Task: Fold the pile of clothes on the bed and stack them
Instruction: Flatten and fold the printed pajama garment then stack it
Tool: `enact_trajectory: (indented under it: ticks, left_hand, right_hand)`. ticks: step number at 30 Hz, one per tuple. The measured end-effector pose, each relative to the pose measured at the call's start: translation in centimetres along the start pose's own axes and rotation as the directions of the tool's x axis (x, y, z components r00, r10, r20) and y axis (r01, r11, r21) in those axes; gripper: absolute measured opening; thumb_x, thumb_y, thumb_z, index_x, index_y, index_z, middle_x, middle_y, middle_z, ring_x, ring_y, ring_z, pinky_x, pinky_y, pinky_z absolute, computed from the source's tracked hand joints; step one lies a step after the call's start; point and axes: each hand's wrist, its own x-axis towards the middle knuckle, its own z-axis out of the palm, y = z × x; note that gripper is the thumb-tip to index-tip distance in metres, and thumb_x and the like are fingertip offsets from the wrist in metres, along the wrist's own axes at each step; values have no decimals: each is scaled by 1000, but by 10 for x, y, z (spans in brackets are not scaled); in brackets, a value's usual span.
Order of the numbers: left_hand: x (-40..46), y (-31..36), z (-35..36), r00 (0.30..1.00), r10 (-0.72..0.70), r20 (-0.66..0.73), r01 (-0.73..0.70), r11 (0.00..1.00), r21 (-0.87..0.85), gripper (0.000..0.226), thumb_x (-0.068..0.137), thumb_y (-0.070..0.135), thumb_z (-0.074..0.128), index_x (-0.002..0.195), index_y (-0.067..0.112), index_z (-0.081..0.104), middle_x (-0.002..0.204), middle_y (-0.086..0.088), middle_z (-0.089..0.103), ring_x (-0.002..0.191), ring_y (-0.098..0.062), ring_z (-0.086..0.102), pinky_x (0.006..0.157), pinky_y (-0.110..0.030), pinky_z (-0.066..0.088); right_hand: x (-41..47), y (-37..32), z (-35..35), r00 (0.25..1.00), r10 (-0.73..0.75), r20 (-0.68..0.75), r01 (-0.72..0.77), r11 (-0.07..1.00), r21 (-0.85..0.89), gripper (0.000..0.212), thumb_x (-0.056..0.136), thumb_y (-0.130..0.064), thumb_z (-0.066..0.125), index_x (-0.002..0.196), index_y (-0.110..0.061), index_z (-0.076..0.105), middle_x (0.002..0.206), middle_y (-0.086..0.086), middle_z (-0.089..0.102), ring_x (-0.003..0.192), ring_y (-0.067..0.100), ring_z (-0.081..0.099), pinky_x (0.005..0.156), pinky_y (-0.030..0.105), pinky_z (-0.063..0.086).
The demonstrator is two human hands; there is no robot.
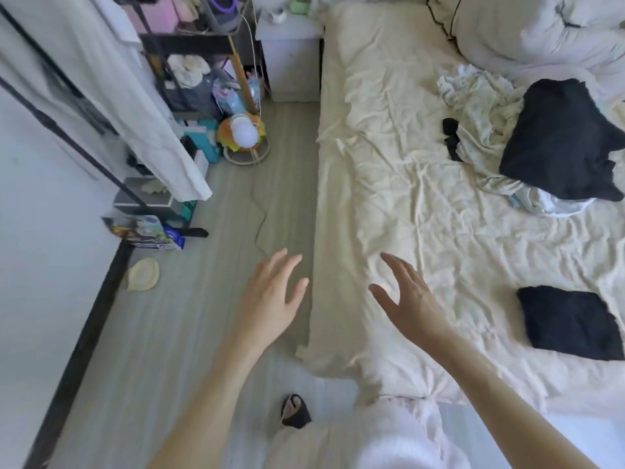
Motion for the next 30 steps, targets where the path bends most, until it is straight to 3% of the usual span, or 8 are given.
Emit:
enact_trajectory:
  ticks: [6,12,24,30]
  left_hand:
    - [-27,-75,-69,996,-86,-35,88,995,46,43,96,30,49,136,15,48,143,-2,42,133,-18,35,106,-29,30]
    - [-45,-118,-99,985,-172,-23,173,984,44,43,97,31,46,137,14,45,142,-3,43,133,-18,34,107,-31,32]
    - [53,-165,-111,989,-150,-2,150,988,27,42,97,32,45,135,15,46,136,-2,47,127,-18,40,100,-32,37]
    - [165,-179,-117,993,-106,54,101,990,98,42,97,31,46,135,13,47,138,-4,46,130,-20,39,101,-36,37]
  right_hand:
    - [-5,-68,63,997,-32,69,29,999,40,54,93,-30,56,142,-14,39,143,2,44,131,19,42,101,24,31]
    - [8,-96,103,989,-26,148,15,997,73,52,95,-30,54,142,-16,38,143,1,43,129,18,43,93,12,25]
    - [94,-106,116,985,38,170,-49,997,61,53,95,-38,50,143,-24,36,144,-5,41,129,15,43,96,20,32]
    - [209,-117,95,998,-23,61,25,999,-32,52,94,-33,55,141,-16,40,142,1,45,129,22,44,105,39,34]
